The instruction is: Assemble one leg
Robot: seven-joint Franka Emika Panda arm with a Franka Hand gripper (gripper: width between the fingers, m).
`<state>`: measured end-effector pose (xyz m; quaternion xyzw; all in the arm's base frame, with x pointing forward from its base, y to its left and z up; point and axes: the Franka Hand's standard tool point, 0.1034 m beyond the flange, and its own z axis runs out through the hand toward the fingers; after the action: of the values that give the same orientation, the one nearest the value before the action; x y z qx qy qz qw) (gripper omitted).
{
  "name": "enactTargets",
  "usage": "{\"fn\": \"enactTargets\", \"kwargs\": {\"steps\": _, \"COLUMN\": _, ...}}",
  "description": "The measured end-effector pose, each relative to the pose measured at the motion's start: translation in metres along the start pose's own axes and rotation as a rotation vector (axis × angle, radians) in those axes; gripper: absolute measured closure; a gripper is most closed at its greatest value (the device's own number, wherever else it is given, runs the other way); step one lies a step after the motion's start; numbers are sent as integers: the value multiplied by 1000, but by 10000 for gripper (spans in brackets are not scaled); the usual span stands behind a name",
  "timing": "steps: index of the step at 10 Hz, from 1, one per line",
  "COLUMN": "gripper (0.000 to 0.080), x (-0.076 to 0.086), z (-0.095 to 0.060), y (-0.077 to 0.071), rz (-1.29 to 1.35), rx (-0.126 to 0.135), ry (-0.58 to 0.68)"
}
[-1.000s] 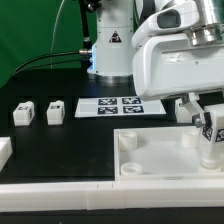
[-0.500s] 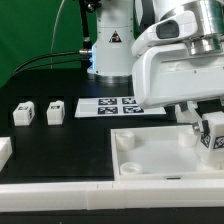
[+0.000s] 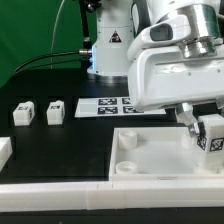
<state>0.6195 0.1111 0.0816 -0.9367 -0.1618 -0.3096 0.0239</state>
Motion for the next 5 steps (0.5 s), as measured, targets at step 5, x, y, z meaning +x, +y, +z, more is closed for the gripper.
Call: {"fn": "enactTargets", "kwargs": {"steps": 5, "gripper": 478, "x": 8, "z": -2, "y": -6, "rz": -3, "rx": 12, "ry": -32}}
